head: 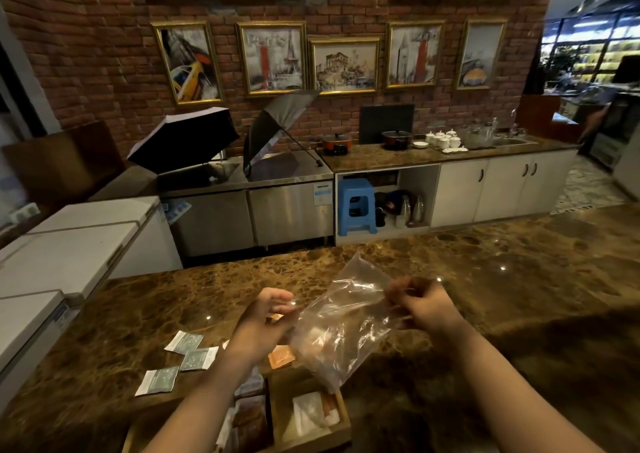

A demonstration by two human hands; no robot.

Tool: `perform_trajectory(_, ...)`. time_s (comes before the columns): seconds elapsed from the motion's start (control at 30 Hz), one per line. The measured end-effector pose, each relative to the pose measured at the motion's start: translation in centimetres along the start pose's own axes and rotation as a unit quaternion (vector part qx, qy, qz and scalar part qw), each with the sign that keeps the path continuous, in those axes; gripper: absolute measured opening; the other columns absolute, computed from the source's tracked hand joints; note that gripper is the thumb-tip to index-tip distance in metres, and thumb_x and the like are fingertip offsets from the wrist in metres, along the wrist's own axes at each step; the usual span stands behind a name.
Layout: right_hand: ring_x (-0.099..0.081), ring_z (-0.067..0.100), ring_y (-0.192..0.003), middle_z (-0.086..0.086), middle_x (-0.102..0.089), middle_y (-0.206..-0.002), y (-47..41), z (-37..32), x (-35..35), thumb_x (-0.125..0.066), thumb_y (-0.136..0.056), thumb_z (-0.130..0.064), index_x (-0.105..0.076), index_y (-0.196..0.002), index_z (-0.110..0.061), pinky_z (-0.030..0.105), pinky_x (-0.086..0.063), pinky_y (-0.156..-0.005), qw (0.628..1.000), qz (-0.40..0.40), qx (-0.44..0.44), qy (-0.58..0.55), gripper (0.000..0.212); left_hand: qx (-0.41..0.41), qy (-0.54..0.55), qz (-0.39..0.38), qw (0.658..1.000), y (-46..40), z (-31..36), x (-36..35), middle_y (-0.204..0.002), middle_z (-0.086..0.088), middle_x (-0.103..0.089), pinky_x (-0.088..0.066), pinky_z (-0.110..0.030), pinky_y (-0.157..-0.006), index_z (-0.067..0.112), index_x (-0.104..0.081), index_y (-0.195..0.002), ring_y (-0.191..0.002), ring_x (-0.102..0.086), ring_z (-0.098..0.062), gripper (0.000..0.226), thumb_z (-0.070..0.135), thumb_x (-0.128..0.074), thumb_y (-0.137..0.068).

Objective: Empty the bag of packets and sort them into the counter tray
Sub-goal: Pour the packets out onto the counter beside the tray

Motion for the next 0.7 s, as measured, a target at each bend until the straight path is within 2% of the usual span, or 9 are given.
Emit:
perform_trajectory(0.13,-0.072,0.019,-0.059,0.017,-0.074,-0.090,-0.2,2.4,4.1,-0.061,-0.098,-0.006,-0.073,-0.098,-0.007,0.027,-0.053,-0.046,0.998,0.048,-0.003,-0.040,0.012,-0.001,-0.015,-0.046,0.999,0.0,0.3,-3.7,-0.116,0.004,-0.062,-0.062,-0.033,-0.067,0.031,-0.055,-0.119,-0.094,-0.069,-0.018,0.052,0.013,-0.083,-0.079)
perform_trajectory(0.3,-0.064,0.018,-0.051,0.023,-0.069,-0.087,0.2,6.3,9.3,-0.063,-0.095,0.002,-0.067,-0.098,0.003,0.024,-0.046,-0.037,0.991,0.123,-0.041,-0.027,0.005,0.004,-0.024,-0.072,0.997,-0.5,0.4,-8.0,-0.122,0.006,-0.061,-0.050,-0.010,-0.060,0.029,-0.054,-0.123,-0.093,-0.067,-0.004,0.056,0.008,-0.082,-0.079)
perform_trajectory(0.37,-0.064,0.016,-0.044,0.024,-0.065,-0.082,0.6,7.8,10.9,-0.060,-0.094,0.007,-0.064,-0.095,0.007,0.024,-0.048,-0.036,0.987,0.145,-0.057,-0.044,0.004,0.005,-0.032,-0.090,0.995,-0.5,0.5,-9.4,-0.123,0.006,-0.060,-0.049,-0.009,-0.060,0.030,-0.053,-0.123,-0.094,-0.066,-0.002,0.056,0.010,-0.081,-0.080)
perform_trajectory(0.43,-0.064,0.021,-0.050,0.021,-0.066,-0.076,1.5,9.2,12.7,-0.061,-0.094,0.008,-0.066,-0.089,0.007,0.025,-0.050,-0.042,0.982,0.169,-0.080,-0.019,0.007,0.004,-0.044,-0.100,0.994,-0.5,0.4,-10.3,-0.125,0.007,-0.060,-0.048,-0.010,-0.063,0.032,-0.052,-0.124,-0.097,-0.066,-0.003,0.054,0.013,-0.080,-0.082)
perform_trajectory(0.5,-0.064,0.018,-0.050,0.013,-0.068,-0.068,2.1,11.1,14.5,-0.063,-0.094,0.005,-0.069,-0.079,-0.003,0.025,-0.051,-0.044,0.978,0.181,-0.105,0.023,0.018,0.004,-0.050,-0.105,0.993,-0.6,0.1,-10.7,-0.126,0.006,-0.060,-0.049,-0.013,-0.067,0.031,-0.051,-0.126,-0.099,-0.065,-0.003,0.052,0.013,-0.078,-0.084)
perform_trajectory(0.53,-0.066,0.019,-0.054,0.011,-0.071,-0.069,2.5,12.0,15.2,-0.066,-0.093,0.001,-0.069,-0.078,-0.009,0.028,-0.054,-0.049,0.973,0.192,-0.120,0.038,0.018,0.005,-0.051,-0.105,0.993,-0.6,0.0,-10.7,-0.127,0.006,-0.060,-0.049,-0.014,-0.069,0.031,-0.051,-0.126,-0.100,-0.065,-0.003,0.052,0.014,-0.077,-0.085)
perform_trajectory(0.6,-0.071,0.026,-0.078,0.011,-0.077,-0.092,2.8,14.0,16.7,-0.076,-0.089,-0.019,-0.071,-0.092,-0.018,0.039,-0.060,-0.073,0.961,0.201,-0.149,0.116,0.006,0.009,-0.046,-0.103,0.994,-0.7,-0.4,-10.5,-0.126,0.009,-0.060,-0.048,-0.015,-0.070,0.032,-0.051,-0.125,-0.102,-0.064,-0.002,0.051,0.015,-0.077,-0.085)
perform_trajectory(0.63,-0.071,0.026,-0.087,0.008,-0.077,-0.099,2.3,15.4,17.7,-0.079,-0.084,-0.032,-0.072,-0.102,-0.022,0.041,-0.059,-0.081,0.951,0.201,-0.157,0.173,0.022,0.011,-0.044,-0.099,0.994,-0.7,-0.5,-10.2,-0.125,0.009,-0.060,-0.047,-0.013,-0.068,0.032,-0.052,-0.125,-0.101,-0.064,-0.001,0.050,0.016,-0.077,-0.085)
perform_trajectory(0.7,-0.070,0.024,-0.091,0.000,-0.075,-0.099,2.6,16.5,18.7,-0.076,-0.081,-0.050,-0.069,-0.112,-0.025,0.037,-0.056,-0.080,0.928,0.212,-0.174,0.251,0.041,0.013,-0.045,-0.089,0.995,-0.7,-0.9,-9.6,-0.121,0.010,-0.061,-0.045,-0.008,-0.062,0.029,-0.052,-0.125,-0.096,-0.062,0.003,0.048,0.013,-0.075,-0.086)
Point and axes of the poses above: each hand's wrist, its own y-axis away from the middle knuckle, its own x-axis out of the back of the hand, z = x × y, the point moved 10 cm from there along -y, towards the middle knuckle
